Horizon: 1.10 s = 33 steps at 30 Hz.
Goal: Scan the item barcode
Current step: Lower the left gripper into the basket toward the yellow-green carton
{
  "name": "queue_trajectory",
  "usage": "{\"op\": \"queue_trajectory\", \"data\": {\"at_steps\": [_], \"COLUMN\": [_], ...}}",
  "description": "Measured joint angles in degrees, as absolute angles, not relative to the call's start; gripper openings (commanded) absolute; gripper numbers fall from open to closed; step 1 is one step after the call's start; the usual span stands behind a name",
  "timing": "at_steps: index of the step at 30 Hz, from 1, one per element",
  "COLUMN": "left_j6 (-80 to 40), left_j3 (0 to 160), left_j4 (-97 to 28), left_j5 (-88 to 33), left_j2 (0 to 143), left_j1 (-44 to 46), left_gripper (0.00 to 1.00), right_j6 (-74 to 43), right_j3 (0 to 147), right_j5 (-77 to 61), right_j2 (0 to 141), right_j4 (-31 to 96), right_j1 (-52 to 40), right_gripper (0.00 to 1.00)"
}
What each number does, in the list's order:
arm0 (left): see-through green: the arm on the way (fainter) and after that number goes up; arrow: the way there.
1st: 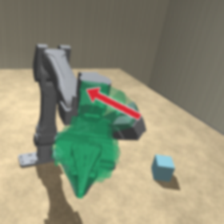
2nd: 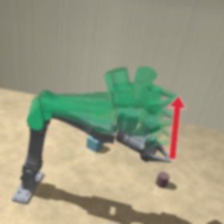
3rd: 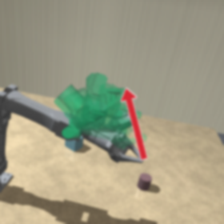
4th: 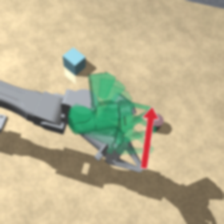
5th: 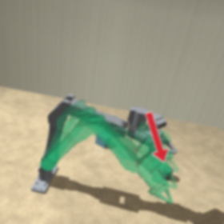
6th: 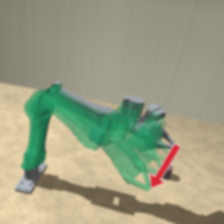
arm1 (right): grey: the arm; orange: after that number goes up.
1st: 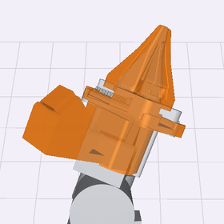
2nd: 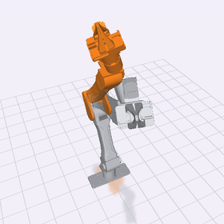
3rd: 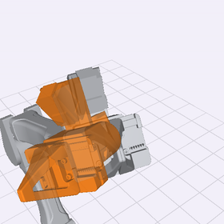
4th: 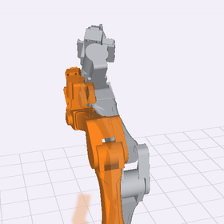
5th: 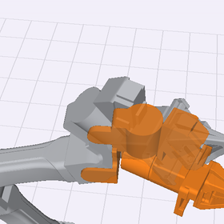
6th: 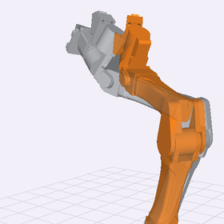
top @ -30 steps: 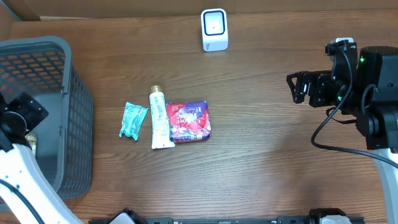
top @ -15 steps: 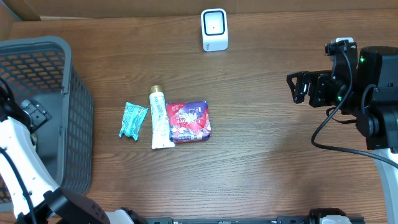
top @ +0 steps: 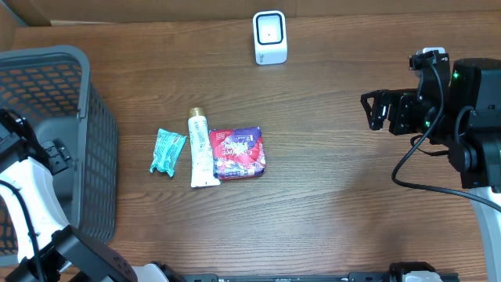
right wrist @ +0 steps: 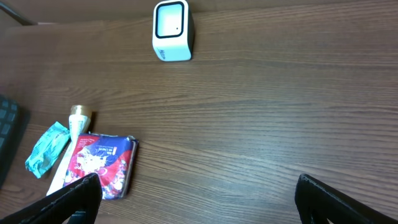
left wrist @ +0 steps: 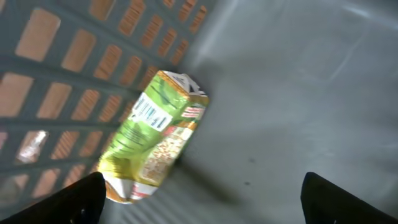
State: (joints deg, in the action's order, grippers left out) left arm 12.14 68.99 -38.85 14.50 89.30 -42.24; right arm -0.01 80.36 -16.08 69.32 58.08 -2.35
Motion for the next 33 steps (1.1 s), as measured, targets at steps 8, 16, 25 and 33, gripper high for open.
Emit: {"op": "queue_trajectory", "data": {"at_steps": [8, 16, 25, 33], "left_j6": [16.5, 17.7, 23.9, 27.1], "left_j3": [68.9, 68.9, 68.9, 68.9], "left_j4": [-39.2, -37.3, -35.1, -34.6], "left_j5": [15.1, 15.2, 15.3, 15.3], "left_j2": [94.8, 97.4, 97.5, 101.3], "left_j1": [-44.2, -46.3, -48.5, -48.8], "left_gripper": [0.91, 0.90, 0.90, 0.85], "right_j6": [0.0, 0.0, 0.0, 0.0], "right_j3": [80.4, 80.4, 80.4, 80.4], "right_j5": [-16.1, -16.1, -16.1, -16.1], "right_j2": [69.3, 69.3, 69.3, 69.3], "right_j4": [58.1, 58.1, 58.1, 58.1], "right_j1": [-2.3, -2.3, -2.3, -2.3], "right_gripper": [1.00, 1.00, 1.00, 1.00]}}
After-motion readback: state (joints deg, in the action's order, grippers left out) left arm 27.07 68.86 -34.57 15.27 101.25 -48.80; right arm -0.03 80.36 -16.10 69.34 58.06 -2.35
